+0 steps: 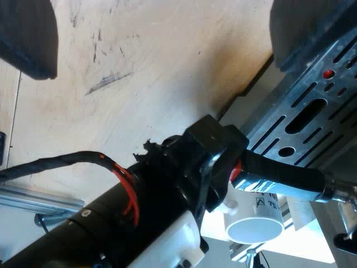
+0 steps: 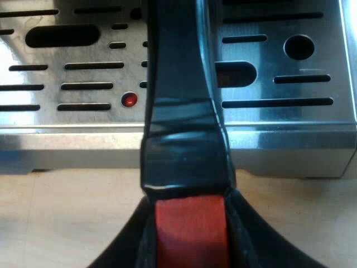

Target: Grind coffee beans and then tamp

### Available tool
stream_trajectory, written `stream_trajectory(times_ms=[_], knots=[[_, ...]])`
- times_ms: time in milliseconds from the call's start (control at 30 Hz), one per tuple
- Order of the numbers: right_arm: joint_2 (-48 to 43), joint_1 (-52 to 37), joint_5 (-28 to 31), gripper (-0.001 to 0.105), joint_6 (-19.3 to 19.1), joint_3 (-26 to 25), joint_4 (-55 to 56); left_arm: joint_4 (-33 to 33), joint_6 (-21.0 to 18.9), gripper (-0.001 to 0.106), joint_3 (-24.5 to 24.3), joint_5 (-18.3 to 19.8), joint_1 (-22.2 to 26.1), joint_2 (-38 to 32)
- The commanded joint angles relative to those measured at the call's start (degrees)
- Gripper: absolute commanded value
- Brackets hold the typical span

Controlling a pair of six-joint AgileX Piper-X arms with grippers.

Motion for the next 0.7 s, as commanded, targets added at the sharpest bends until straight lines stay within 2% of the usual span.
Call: stream_trajectory(times_ms=[33, 167, 367, 533, 700], knots=[[-1.15, 2.39, 1.02, 0.0, 0.42, -0.22, 2.94, -0.71, 0.35, 0.078, -0.09, 0.84, -0.14, -0.02], [-1.15, 3.82, 2.7, 0.0, 3.16, -0.22, 4.71, -0.71, 0.35, 0.078, -0.09, 0.84, -0.14, -0.02], [-1.15, 6.05, 5.09, 0.0, 3.66, -0.22, 6.2, -0.71, 0.35, 0.078, -0.09, 0.84, -0.14, -0.02], [-1.15, 8.07, 7.0, 0.0, 8.67, -0.22, 8.15, -0.71, 0.35, 0.078, -0.09, 0.84, -0.14, -0.02], [-1.15, 10.46, 7.84, 0.0, 9.15, -0.22, 8.54, -0.71, 0.23, 0.078, -0.09, 0.84, -0.14, -0.02]])
